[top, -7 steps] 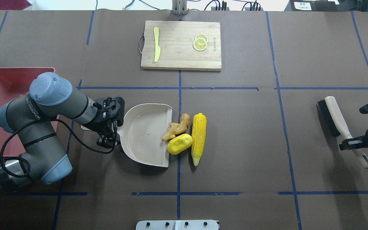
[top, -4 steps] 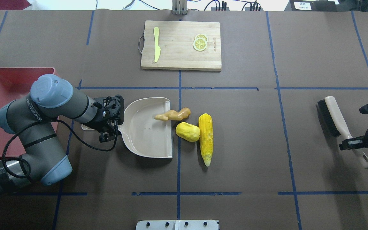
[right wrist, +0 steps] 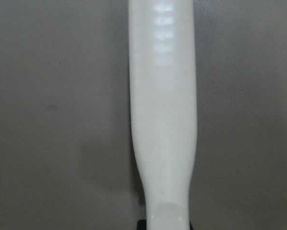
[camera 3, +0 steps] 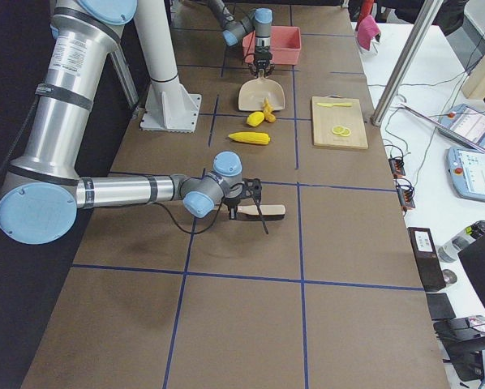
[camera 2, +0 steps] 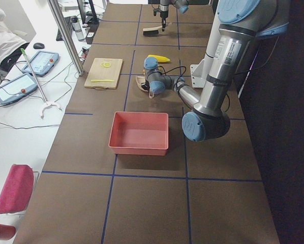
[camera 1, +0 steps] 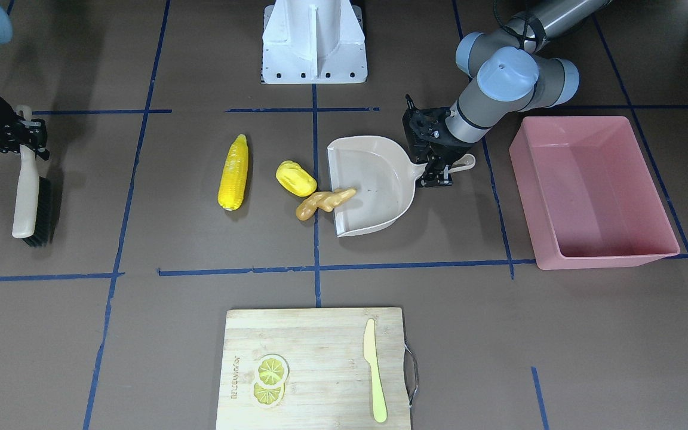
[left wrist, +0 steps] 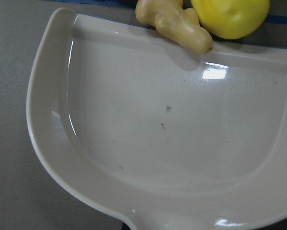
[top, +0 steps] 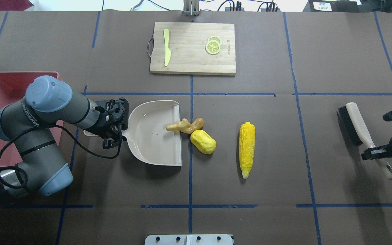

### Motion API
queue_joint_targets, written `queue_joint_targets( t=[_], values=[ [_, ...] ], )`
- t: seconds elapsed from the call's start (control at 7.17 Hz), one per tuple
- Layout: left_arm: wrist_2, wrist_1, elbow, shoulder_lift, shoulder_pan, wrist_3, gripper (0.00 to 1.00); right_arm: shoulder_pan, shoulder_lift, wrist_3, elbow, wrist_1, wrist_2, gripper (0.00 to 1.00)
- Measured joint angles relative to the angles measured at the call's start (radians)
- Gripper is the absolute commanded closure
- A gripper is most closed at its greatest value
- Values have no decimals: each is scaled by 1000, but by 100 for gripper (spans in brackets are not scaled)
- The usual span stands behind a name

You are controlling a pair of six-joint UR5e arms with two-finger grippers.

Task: Sweep and dump trash into bin
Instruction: 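Drag the dustpan with the left gripper toward the robot, away from the produce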

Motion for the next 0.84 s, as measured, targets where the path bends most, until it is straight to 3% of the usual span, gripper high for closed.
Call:
queue_joint_targets(
  t=[0.56,0.84],
  values=[
    [3,67,-29,0,-7,17,97,-2,10,11,5,-9,13,100],
    [29,242,-113,-12,3,99,97,-8,24,21,41,-78,21,100]
  ],
)
